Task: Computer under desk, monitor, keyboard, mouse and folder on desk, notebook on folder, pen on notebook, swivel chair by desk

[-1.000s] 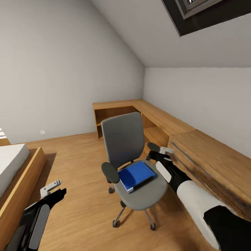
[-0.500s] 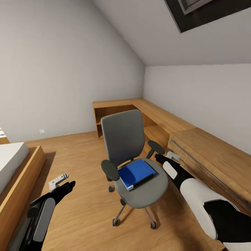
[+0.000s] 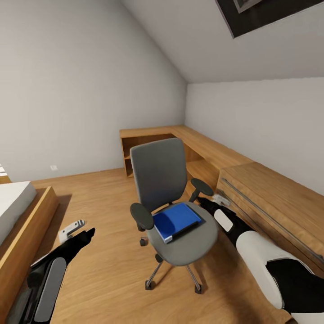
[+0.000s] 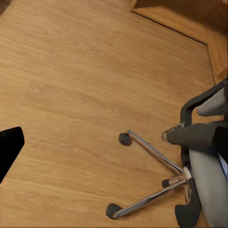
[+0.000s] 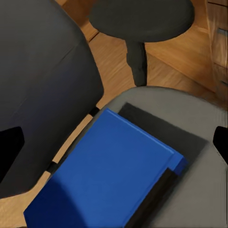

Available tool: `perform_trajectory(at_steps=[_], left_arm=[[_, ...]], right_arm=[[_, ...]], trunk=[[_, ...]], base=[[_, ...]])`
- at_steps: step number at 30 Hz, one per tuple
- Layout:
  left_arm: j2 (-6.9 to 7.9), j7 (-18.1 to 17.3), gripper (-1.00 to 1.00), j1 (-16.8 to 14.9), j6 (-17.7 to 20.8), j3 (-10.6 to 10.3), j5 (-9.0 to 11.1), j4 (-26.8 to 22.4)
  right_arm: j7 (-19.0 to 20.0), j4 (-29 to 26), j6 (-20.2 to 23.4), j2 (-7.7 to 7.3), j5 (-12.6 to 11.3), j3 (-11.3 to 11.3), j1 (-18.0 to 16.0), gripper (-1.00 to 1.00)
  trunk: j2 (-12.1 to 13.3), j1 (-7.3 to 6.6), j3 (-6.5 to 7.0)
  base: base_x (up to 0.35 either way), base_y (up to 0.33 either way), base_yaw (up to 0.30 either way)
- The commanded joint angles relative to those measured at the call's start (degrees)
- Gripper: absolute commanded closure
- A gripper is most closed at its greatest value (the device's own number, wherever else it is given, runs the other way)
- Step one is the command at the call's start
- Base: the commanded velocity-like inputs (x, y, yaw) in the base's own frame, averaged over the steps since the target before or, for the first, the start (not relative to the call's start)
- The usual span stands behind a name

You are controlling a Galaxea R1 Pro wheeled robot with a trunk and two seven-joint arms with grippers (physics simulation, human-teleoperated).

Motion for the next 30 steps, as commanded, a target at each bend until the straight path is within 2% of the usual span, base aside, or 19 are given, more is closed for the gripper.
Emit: perform_trajectory(at_steps=[1,7,10,30], left_arm=[[-0.03,0.4,-1.0,0.9,0.0,-0.3,0.6,-1.0],[0.09,0.6,-1.0,2.6,-1.5,-3.0,0.5,-2.4],[0.16,0.8,-1.0,2.8,-1.6,-3.5,0.5,-2.5],[0.2,1.0,-1.0,2.8,-1.4,-3.7,0.5,-2.4]], right_arm=[[-0.3,-0.2,0.2,-0.3,-1.1,0.5,0.0,-1.0],[-0.2,-0.4,0.2,-0.91,-2.1,0.5,0.0,-1.0],[-0.2,-0.5,0.1,-1.04,-2.1,0.5,0.0,-1.0],[-0.2,-1.5,0.3,-0.93,-2.3,0.6,0.0,-1.0]], trunk=[[-0.4,0.22,-0.24],[-2.8,1.54,-1.32],[-4.1,2.2,-1.85],[-12.1,6.59,-5.44]], base=[[0.0,0.0,0.0],[0.0,0.0,0.0],[0.0,0.0,0.0],[0.0,0.0,0.0]])
